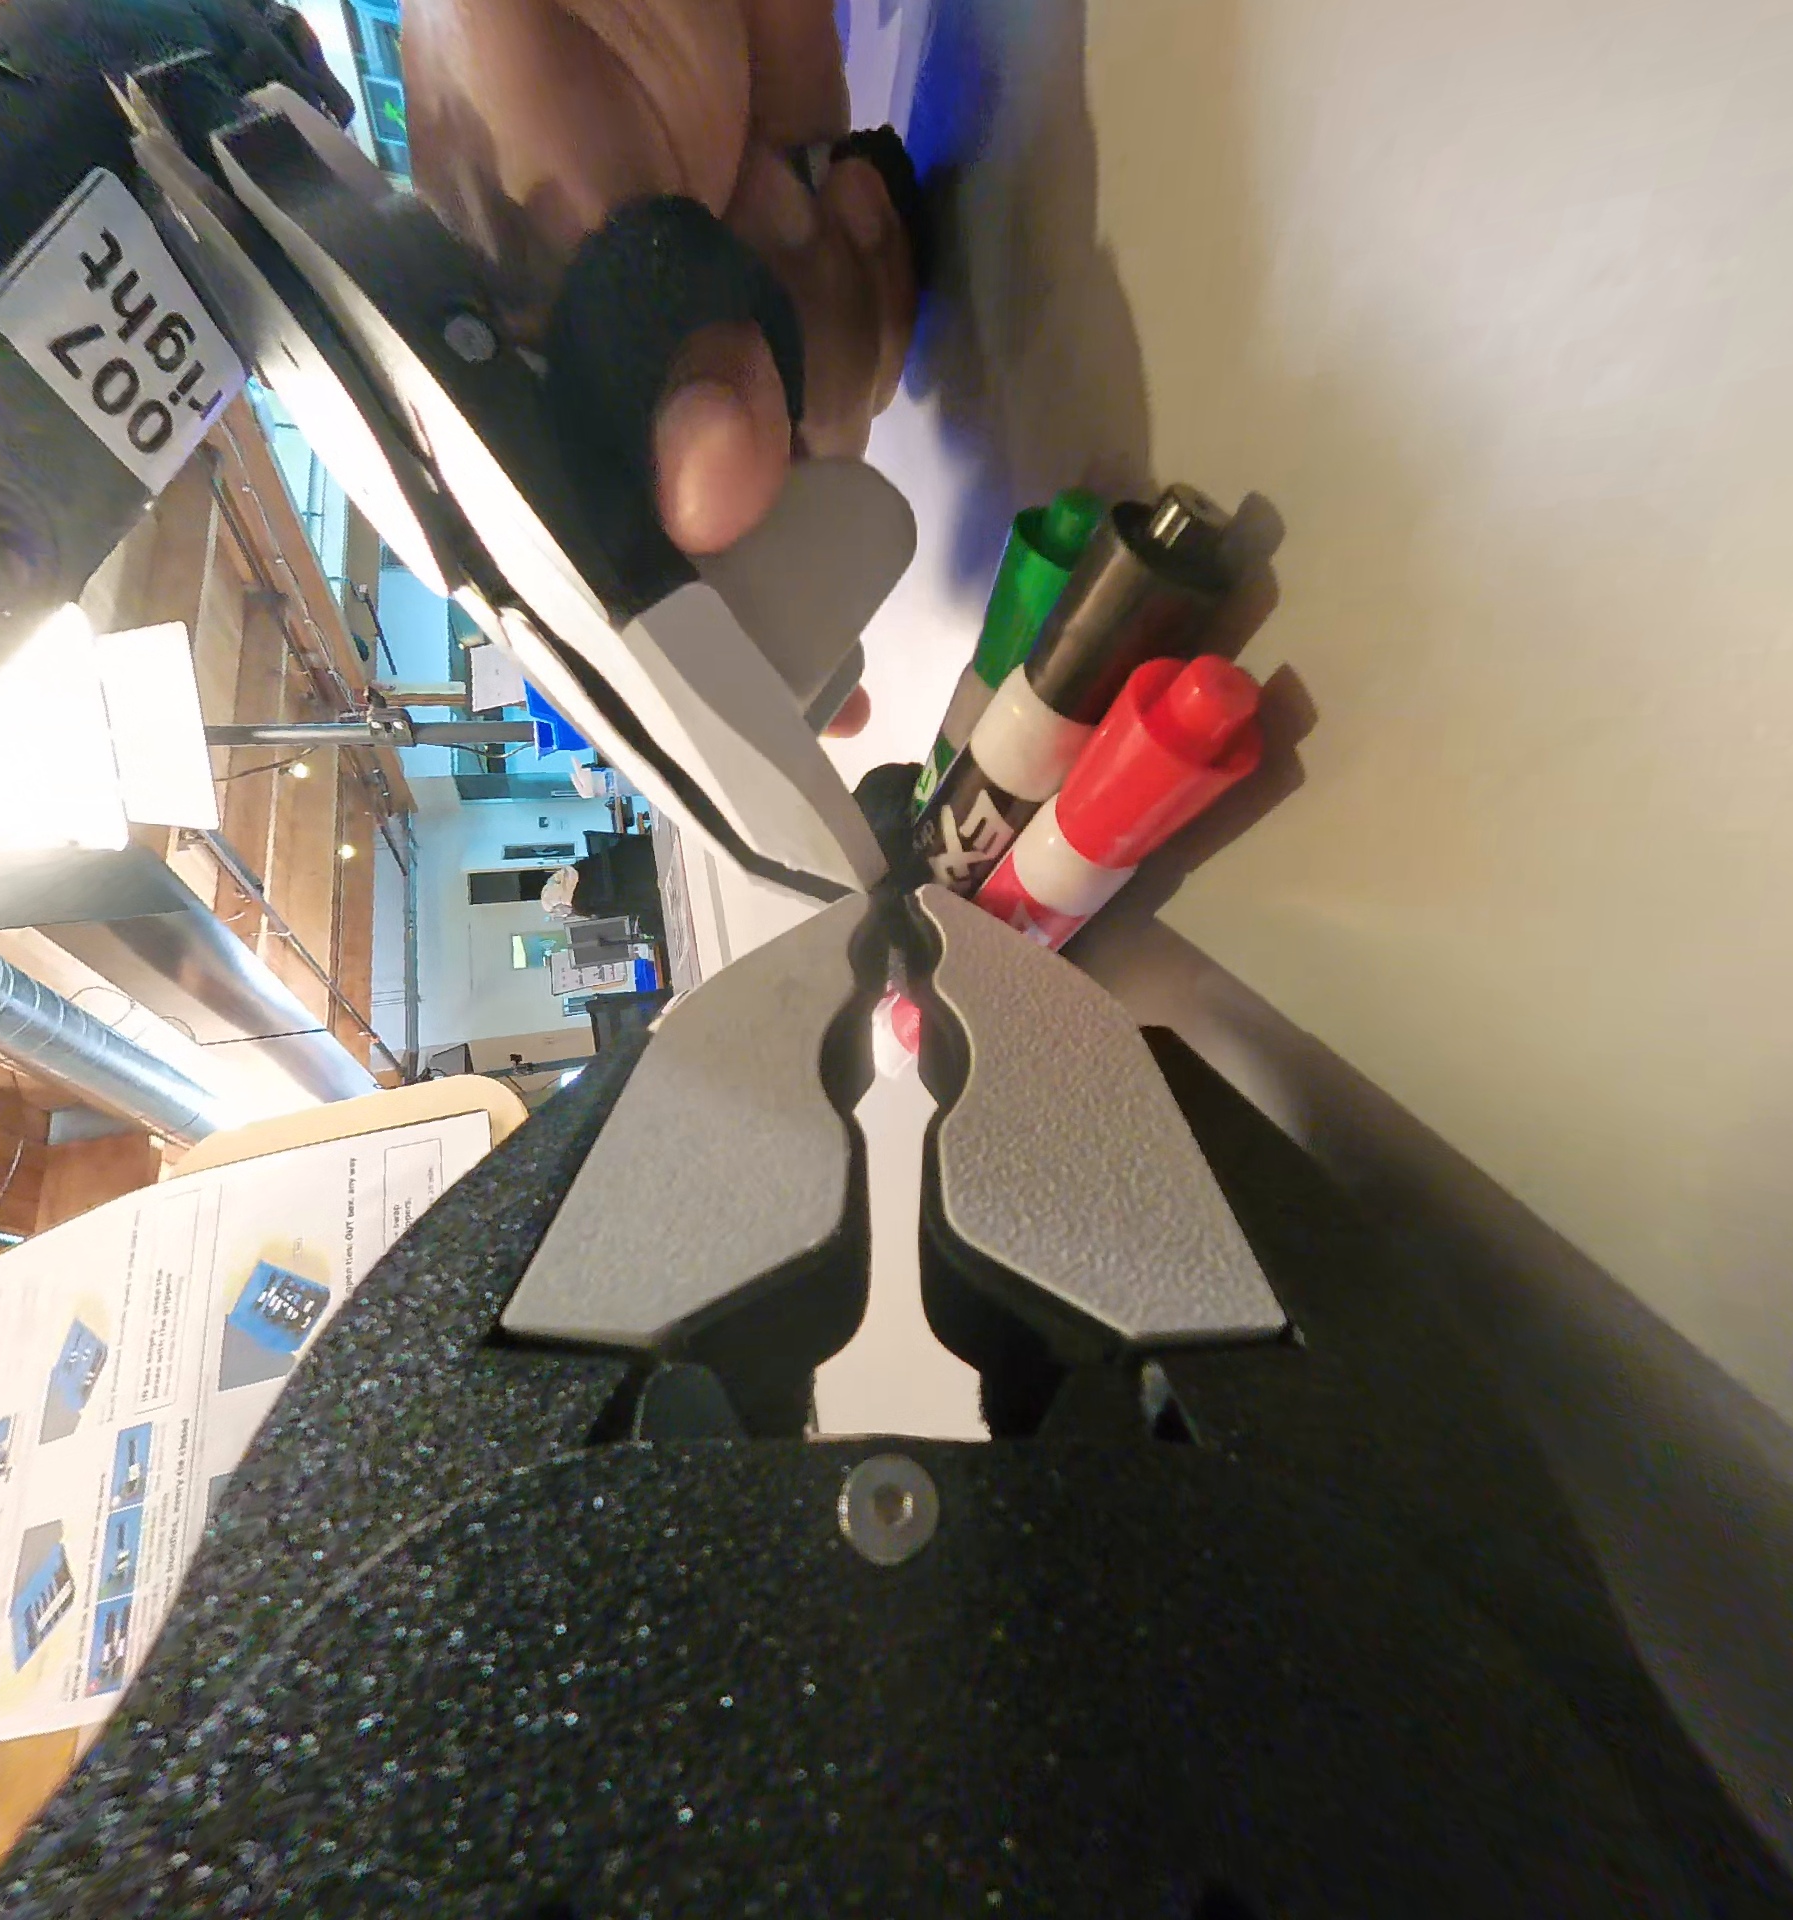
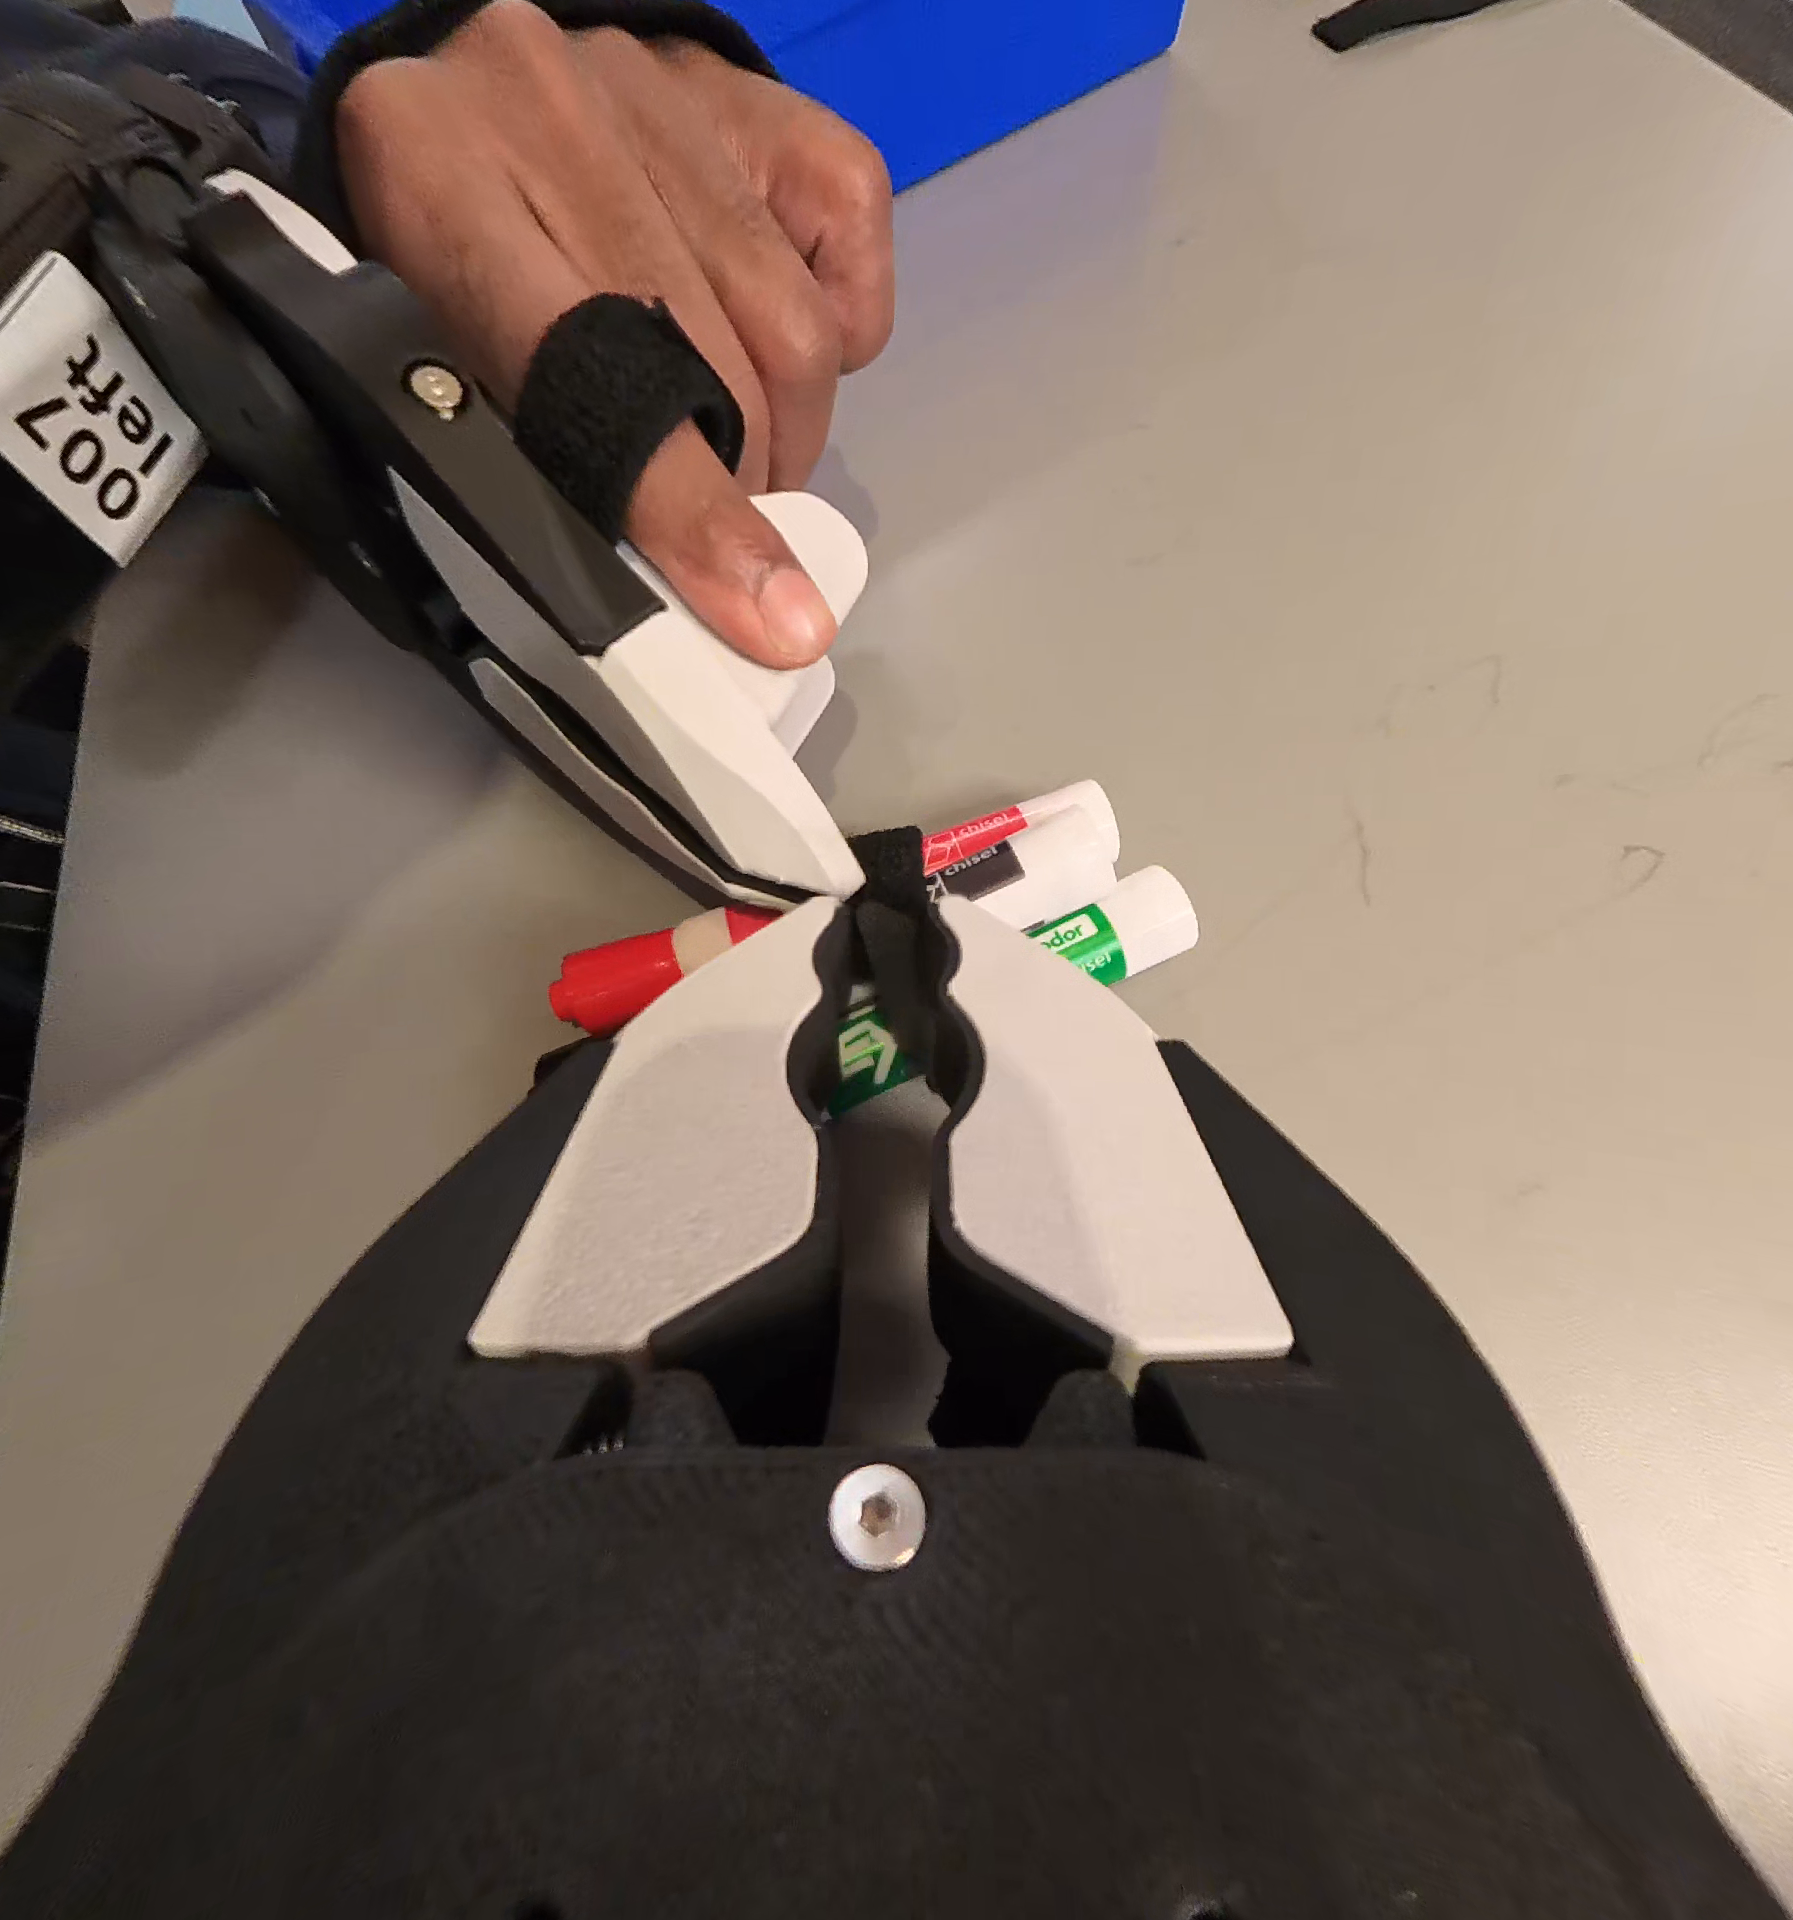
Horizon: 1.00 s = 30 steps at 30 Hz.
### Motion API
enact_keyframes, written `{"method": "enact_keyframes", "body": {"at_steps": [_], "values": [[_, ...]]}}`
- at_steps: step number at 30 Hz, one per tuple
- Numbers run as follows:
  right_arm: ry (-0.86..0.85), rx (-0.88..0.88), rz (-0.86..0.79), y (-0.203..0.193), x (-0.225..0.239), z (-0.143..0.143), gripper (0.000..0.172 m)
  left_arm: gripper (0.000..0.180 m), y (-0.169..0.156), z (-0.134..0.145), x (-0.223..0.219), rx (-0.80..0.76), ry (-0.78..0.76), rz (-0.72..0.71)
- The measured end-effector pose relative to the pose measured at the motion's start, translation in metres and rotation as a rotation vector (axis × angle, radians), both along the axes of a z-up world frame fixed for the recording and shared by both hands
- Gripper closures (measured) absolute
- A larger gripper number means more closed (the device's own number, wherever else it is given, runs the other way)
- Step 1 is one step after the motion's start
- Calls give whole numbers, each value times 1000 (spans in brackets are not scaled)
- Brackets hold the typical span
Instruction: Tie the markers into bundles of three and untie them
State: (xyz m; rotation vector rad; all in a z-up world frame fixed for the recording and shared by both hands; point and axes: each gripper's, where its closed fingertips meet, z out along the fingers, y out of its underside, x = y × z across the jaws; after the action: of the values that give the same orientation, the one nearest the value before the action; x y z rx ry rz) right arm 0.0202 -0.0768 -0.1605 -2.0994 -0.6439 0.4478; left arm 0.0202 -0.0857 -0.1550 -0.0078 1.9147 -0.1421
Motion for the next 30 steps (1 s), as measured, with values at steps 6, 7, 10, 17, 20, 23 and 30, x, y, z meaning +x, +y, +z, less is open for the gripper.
{"method": "enact_keyframes", "body": {"at_steps": [6,7,10,17,20,23,30], "values": [[51,-14,-19,1,3,3,171,179,3,2,1,-46,15,33],[55,-14,-25,2,4,3,171,179,3,3,2,-51,13,39],[63,-11,-53,3,7,4,171,179,5,3,2,-62,17,59],[-9,37,-132,7,14,4,171,179,8,4,2,-105,44,94],[-170,84,-330,14,62,3,171,180,0,-3,-8,-118,113,22],[-78,43,-376,12,77,1,172,179,-5,0,-9,-157,121,18],[-134,62,-400,13,82,1,167,176,16,16,-2,-259,38,107]]}}
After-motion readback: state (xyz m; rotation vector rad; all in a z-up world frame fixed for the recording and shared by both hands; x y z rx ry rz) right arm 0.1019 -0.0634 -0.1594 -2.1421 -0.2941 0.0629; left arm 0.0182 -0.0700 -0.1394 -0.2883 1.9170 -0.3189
